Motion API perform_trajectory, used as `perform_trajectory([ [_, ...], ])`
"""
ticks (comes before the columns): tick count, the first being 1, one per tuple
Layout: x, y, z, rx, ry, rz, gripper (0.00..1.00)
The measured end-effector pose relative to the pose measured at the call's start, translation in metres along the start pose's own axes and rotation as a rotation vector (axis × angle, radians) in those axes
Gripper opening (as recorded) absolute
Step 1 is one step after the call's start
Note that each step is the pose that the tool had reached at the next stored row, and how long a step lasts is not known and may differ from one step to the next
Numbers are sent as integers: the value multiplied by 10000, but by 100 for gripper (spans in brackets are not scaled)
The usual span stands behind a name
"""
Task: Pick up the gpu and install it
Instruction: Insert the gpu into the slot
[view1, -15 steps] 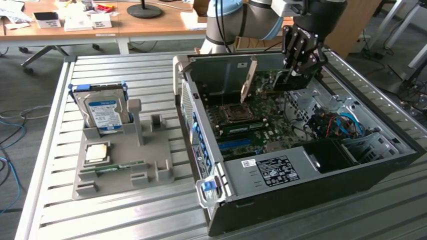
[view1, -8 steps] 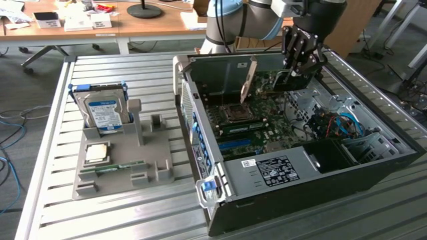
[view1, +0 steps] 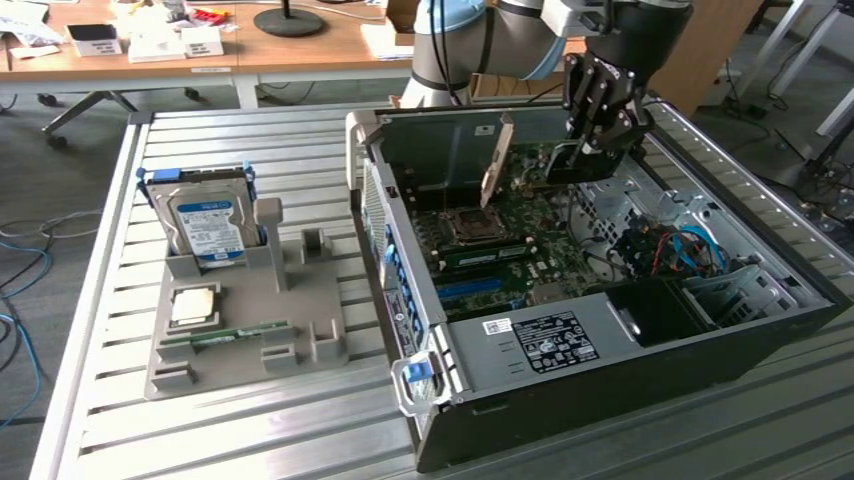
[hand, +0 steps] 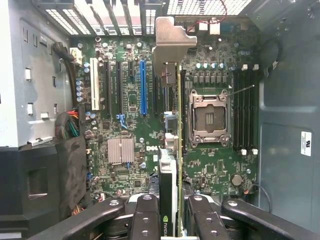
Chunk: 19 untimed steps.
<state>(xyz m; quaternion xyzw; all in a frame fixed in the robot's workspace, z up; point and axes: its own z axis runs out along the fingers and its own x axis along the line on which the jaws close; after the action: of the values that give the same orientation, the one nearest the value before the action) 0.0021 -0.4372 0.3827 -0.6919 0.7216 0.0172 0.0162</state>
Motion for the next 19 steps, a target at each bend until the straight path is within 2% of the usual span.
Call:
perform_trajectory([
  [19,3,0,61,-1,5,0,27],
])
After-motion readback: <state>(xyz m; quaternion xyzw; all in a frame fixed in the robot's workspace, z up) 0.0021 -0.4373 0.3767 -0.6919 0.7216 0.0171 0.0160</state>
